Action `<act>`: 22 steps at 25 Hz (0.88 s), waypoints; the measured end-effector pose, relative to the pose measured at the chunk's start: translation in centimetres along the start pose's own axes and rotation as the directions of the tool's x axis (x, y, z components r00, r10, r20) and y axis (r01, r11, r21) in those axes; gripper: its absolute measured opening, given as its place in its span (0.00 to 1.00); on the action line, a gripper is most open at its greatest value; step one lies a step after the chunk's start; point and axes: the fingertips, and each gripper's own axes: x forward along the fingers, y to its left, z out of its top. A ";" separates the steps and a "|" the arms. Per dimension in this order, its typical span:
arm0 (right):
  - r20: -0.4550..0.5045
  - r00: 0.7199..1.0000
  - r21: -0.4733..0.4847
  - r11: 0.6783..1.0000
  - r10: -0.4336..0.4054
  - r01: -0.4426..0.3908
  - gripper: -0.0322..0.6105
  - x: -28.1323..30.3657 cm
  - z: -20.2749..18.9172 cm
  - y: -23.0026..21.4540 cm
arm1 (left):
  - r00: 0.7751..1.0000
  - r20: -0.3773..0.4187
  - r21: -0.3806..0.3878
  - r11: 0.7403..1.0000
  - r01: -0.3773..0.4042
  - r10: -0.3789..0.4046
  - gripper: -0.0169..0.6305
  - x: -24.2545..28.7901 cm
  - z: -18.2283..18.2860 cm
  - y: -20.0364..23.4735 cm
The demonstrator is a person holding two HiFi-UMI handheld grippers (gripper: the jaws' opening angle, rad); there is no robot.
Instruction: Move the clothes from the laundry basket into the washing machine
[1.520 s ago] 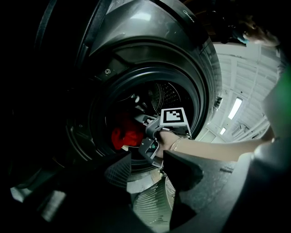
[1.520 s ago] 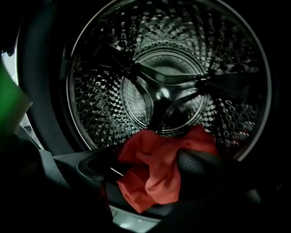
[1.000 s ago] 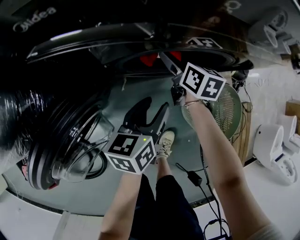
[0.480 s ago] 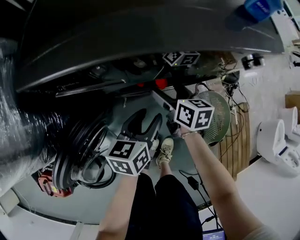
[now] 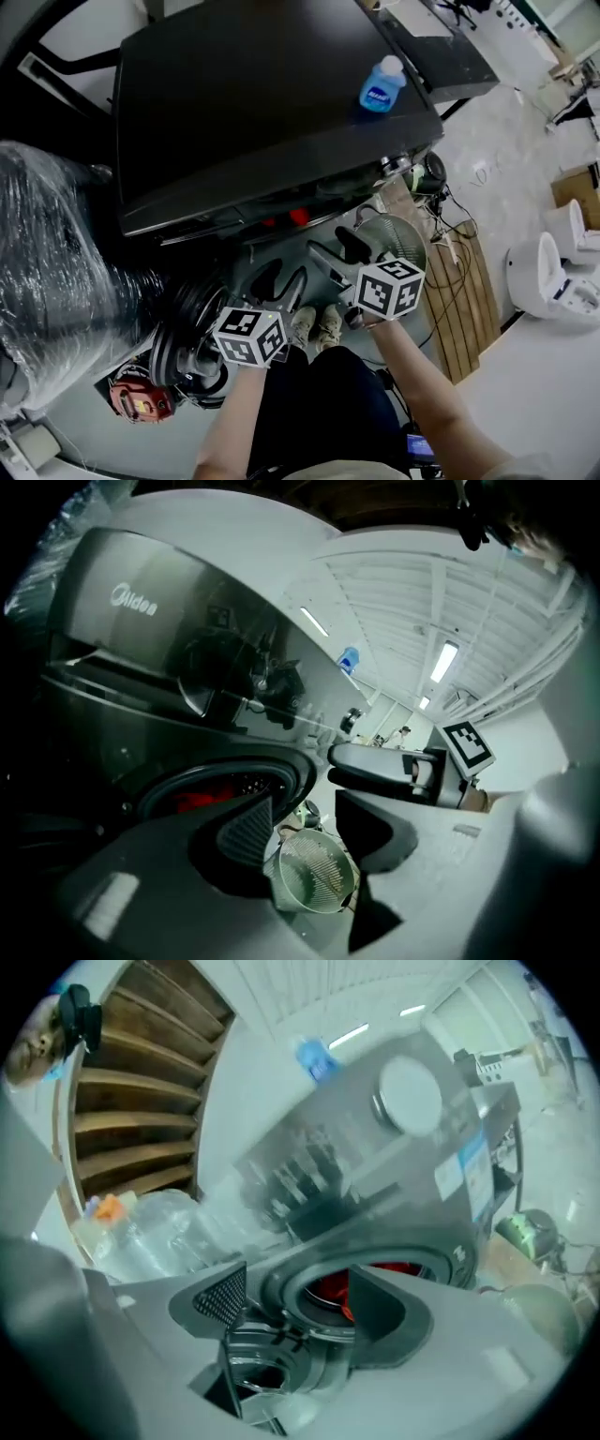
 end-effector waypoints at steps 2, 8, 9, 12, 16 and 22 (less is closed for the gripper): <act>0.029 1.000 -0.015 1.000 -0.001 0.001 0.60 -2.1 1.4 1.6 | 1.000 0.002 0.027 1.000 0.013 -0.014 0.36 -0.6 1.4 -1.3; 0.112 0.994 -0.059 0.998 0.011 -0.004 0.46 -7.6 5.1 5.1 | 0.998 0.061 0.081 0.997 0.002 -0.007 0.06 -2.4 5.2 -4.6; 0.124 0.992 -0.070 0.998 0.016 -0.007 0.43 -8.5 5.5 5.5 | 0.998 0.062 0.084 0.996 0.018 -0.023 0.06 -2.4 5.5 -5.2; 0.140 0.990 -0.100 0.995 0.024 -0.010 0.34 -11.0 6.3 6.2 | 0.997 0.023 0.127 0.990 0.068 -0.072 0.05 -1.9 5.7 -7.6; 0.181 0.983 -0.135 0.990 -0.006 0.031 0.12 -14.4 7.2 6.8 | 0.990 -0.039 0.195 0.970 0.143 -0.138 0.03 -1.8 5.8 -11.3; 0.203 0.979 -0.191 0.980 -0.015 0.055 0.09 -17.6 7.3 7.9 | 0.966 -0.107 0.243 0.936 0.254 -0.235 0.03 -1.5 5.5 -15.5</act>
